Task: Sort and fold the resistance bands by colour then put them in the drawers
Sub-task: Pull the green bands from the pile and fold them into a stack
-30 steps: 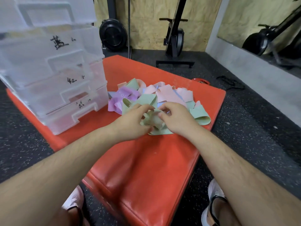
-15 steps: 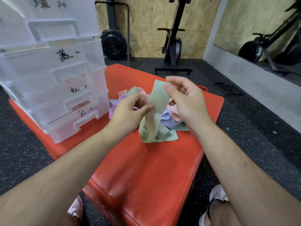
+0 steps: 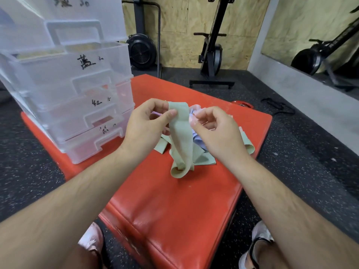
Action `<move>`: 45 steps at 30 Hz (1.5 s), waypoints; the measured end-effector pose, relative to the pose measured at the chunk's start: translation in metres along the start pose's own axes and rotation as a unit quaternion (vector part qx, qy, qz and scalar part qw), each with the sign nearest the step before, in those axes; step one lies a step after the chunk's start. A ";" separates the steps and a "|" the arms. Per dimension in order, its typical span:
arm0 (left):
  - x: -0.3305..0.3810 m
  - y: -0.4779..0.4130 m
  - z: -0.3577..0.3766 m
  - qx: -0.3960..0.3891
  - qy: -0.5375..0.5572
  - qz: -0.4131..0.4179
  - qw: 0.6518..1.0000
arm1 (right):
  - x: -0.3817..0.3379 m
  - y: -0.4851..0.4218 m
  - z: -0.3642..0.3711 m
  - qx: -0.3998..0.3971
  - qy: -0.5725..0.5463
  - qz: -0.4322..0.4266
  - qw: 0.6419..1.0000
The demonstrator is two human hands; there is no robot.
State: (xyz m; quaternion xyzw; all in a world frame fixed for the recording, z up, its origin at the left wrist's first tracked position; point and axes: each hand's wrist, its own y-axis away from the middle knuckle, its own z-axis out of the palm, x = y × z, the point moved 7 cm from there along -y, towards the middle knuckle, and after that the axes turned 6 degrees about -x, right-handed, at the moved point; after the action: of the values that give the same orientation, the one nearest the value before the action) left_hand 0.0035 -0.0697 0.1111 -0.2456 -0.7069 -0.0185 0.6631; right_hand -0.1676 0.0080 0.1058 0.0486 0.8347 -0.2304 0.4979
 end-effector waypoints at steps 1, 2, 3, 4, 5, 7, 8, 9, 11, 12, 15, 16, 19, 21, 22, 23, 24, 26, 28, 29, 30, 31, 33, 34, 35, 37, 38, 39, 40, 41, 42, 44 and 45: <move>0.000 0.002 0.000 0.002 0.003 -0.002 1.000 | 0.000 0.002 0.001 0.001 -0.006 0.000 1.000; 0.002 0.003 0.000 0.003 0.004 -0.001 1.000 | -0.001 0.003 0.003 0.002 -0.011 0.001 1.000; 0.005 0.005 0.001 0.000 0.005 0.004 1.000 | -0.002 0.006 0.005 0.001 -0.013 0.002 1.000; 0.008 0.008 0.002 -0.007 0.005 0.009 1.000 | -0.003 0.007 0.007 -0.003 -0.013 0.003 1.000; 0.011 0.010 0.005 -0.017 0.008 0.014 1.000 | -0.005 0.008 0.010 -0.012 -0.015 0.004 1.000; 0.018 0.015 0.011 -0.043 0.017 0.028 0.999 | -0.008 0.012 0.018 -0.041 -0.028 0.009 0.999; 0.022 0.018 0.013 -0.054 0.010 0.040 0.998 | -0.010 0.013 0.020 -0.053 -0.036 0.006 0.998; 0.026 0.021 0.016 -0.061 -0.014 0.059 0.996 | -0.011 0.014 0.022 -0.061 -0.038 0.003 0.997; 0.033 0.025 0.018 -0.061 -0.106 0.101 0.987 | -0.014 0.015 0.023 -0.074 -0.030 -0.008 0.997; 0.035 0.027 0.018 -0.055 -0.157 0.116 0.979 | -0.016 0.015 0.022 -0.075 -0.015 -0.020 0.997; 0.032 0.027 0.013 -0.042 -0.243 0.123 0.961 | -0.022 0.014 0.016 -0.071 0.028 -0.043 0.996; 0.031 0.026 0.010 -0.042 -0.253 0.118 0.959 | -0.023 0.014 0.013 -0.078 0.017 -0.037 0.996; 0.033 0.027 0.005 -0.040 -0.259 0.137 0.955 | -0.026 0.018 0.008 -0.101 -0.053 -0.017 0.993; 0.040 0.034 0.010 -0.065 -0.228 0.157 0.959 | -0.023 0.019 0.003 -0.088 -0.117 0.000 0.989; 0.042 0.037 0.014 -0.085 -0.215 0.163 0.959 | -0.022 0.019 0.002 -0.082 -0.152 0.016 0.985; 0.044 0.040 0.017 -0.104 -0.204 0.167 0.959 | -0.020 0.020 0.002 -0.081 -0.177 0.031 0.980; 0.045 0.041 0.020 -0.116 -0.194 0.167 0.960 | -0.018 0.019 0.002 -0.084 -0.190 0.044 0.977; 0.046 0.042 0.019 -0.110 -0.167 0.155 0.968 | -0.015 0.019 0.005 -0.108 -0.204 0.064 0.971; 0.048 0.041 0.014 -0.085 -0.174 0.149 0.970 | -0.014 0.020 0.008 -0.140 -0.219 0.078 0.962; 0.047 0.040 0.013 -0.082 -0.185 0.146 0.968 | -0.014 0.020 0.009 -0.146 -0.223 0.084 0.960; 0.045 0.039 0.012 -0.085 -0.193 0.142 0.967 | -0.014 0.020 0.009 -0.142 -0.216 0.088 0.962; 0.043 0.038 0.013 -0.089 -0.198 0.138 0.966 | -0.014 0.021 0.010 -0.129 -0.199 0.088 0.967; 0.039 0.037 0.012 -0.085 -0.201 0.124 0.968 | -0.014 0.023 0.007 -0.076 -0.135 0.079 0.985; 0.038 0.037 0.012 -0.077 -0.198 0.121 0.970 | -0.015 0.022 0.005 -0.038 -0.094 0.065 0.993; 0.039 0.037 0.010 -0.066 -0.196 0.119 0.971 | -0.014 0.021 0.001 -0.006 -0.062 0.054 0.997; 0.036 0.035 0.005 -0.046 -0.189 0.106 0.975 | -0.010 0.017 0.000 0.007 -0.083 0.051 0.995; 0.032 0.033 0.004 -0.047 -0.173 0.091 0.979 | -0.006 0.015 0.003 -0.011 -0.123 0.064 0.990; 0.025 0.031 0.004 -0.058 -0.148 0.069 0.985 | -0.002 0.014 0.008 -0.035 -0.161 0.082 0.983; 0.018 0.030 0.006 -0.076 -0.122 0.040 0.989 | 0.003 0.013 0.013 -0.057 -0.187 0.099 0.976; 0.008 0.028 0.008 -0.093 -0.116 0.013 0.989 | 0.008 0.012 0.018 -0.072 -0.193 0.113 0.972; 0.000 0.027 0.010 -0.108 -0.140 -0.003 0.984 | 0.013 0.010 0.021 -0.083 -0.179 0.122 0.973; -0.016 0.027 0.013 -0.138 -0.253 -0.007 0.958 | 0.023 0.009 0.024 -0.100 -0.093 0.123 0.983; -0.025 0.028 0.015 -0.161 -0.300 -0.007 0.940 | 0.027 0.010 0.025 -0.116 -0.025 0.113 0.986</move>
State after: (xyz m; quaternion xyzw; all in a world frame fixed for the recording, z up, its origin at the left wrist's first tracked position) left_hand -0.0004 -0.0476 0.0770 -0.3387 -0.8620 -0.0624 0.3720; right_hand -0.1575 0.0016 0.0694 0.0793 0.8323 -0.0755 0.5434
